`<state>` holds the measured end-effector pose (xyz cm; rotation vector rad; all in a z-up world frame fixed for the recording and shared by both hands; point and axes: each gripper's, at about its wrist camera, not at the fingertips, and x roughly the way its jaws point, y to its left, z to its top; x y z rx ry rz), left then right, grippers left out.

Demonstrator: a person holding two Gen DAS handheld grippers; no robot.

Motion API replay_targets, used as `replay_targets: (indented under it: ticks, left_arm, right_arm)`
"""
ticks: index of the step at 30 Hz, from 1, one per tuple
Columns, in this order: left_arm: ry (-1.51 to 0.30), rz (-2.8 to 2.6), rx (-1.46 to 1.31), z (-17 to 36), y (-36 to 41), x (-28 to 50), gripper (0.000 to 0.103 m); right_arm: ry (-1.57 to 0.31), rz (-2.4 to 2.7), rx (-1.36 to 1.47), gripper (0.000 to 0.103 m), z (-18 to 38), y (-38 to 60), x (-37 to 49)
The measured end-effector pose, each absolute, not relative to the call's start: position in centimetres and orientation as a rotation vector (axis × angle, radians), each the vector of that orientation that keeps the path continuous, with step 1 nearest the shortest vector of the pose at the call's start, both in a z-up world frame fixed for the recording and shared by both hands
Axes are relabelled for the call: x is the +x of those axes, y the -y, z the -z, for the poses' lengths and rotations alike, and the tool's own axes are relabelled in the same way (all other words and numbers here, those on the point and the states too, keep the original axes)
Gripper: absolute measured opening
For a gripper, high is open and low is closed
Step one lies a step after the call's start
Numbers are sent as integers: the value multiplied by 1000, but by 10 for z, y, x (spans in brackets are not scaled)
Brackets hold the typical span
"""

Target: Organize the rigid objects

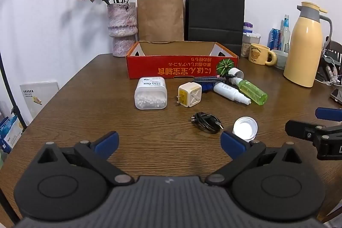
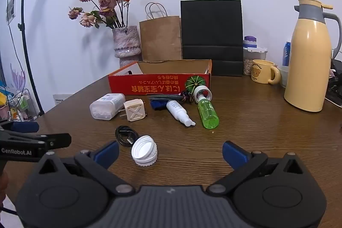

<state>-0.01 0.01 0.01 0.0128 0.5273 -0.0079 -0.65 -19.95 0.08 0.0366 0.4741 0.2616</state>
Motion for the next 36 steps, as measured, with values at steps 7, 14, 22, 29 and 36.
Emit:
replay_targets:
  ticks: [7, 14, 22, 29, 36]
  left_arm:
    - [-520, 16, 12, -3, 4, -3, 103]
    - [-534, 25, 13, -3, 0, -2, 103]
    - [-531, 26, 12, -1, -1, -1, 103]
    - [-530, 25, 10, -1, -1, -1, 103]
    - [-524, 26, 5, -1, -1, -1, 103]
  right_arm:
    - [-470, -266, 34, 103, 2, 198, -7]
    - [-467, -265, 32, 103, -2, 196, -9]
    - [-467, -265, 26, 103, -3, 195, -10]
    - [-465, -266, 25, 103, -3, 195, -10]
    - [-462, -268, 19, 103, -9, 192, -12]
